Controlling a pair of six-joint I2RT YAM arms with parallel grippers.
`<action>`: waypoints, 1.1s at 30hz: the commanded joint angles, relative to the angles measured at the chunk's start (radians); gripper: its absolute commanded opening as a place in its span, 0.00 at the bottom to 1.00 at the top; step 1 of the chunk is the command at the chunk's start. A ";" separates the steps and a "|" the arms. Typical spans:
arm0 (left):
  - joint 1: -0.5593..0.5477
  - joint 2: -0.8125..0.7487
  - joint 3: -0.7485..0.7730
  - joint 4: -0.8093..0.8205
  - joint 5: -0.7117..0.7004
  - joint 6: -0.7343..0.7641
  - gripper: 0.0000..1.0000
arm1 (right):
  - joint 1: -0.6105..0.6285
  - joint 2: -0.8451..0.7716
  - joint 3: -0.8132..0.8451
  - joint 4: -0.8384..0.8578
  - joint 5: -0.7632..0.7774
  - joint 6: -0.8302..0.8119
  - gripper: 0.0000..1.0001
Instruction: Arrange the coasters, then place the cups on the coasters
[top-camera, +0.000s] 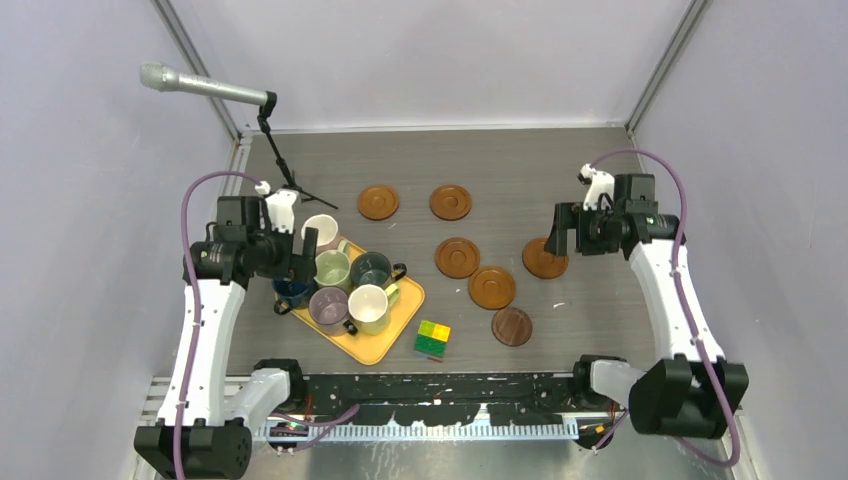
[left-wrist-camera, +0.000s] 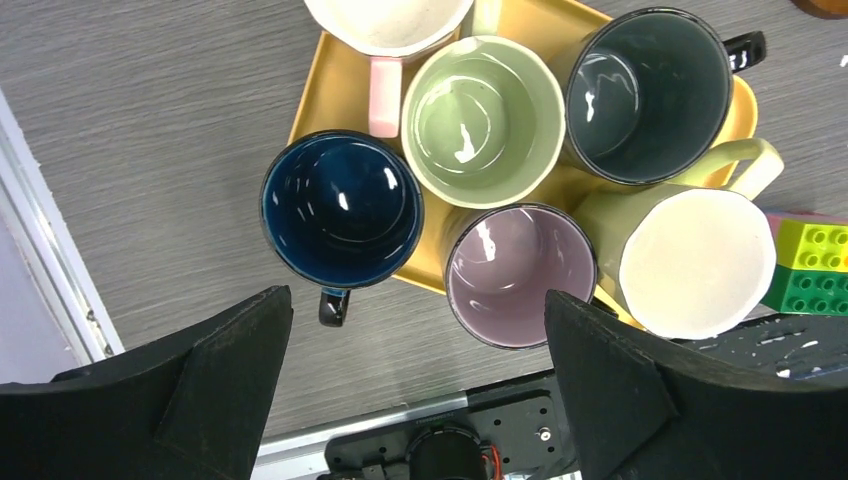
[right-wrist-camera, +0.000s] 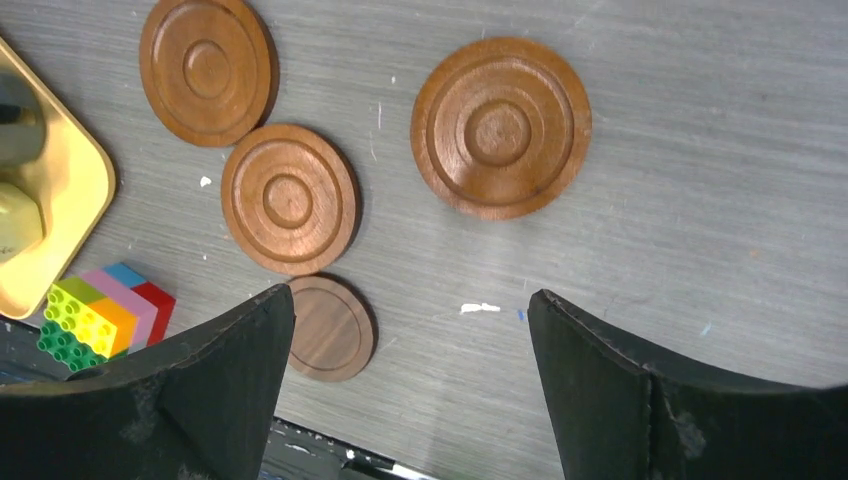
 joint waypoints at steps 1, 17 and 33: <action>-0.002 -0.004 0.035 0.019 0.065 0.004 1.00 | 0.047 0.133 0.127 0.122 -0.008 0.006 0.91; -0.002 0.069 0.075 0.003 -0.118 -0.175 1.00 | 0.423 0.901 0.777 0.170 0.234 0.047 0.89; -0.002 0.030 0.026 0.096 -0.223 -0.287 1.00 | 0.494 1.260 1.109 0.102 0.303 0.035 0.86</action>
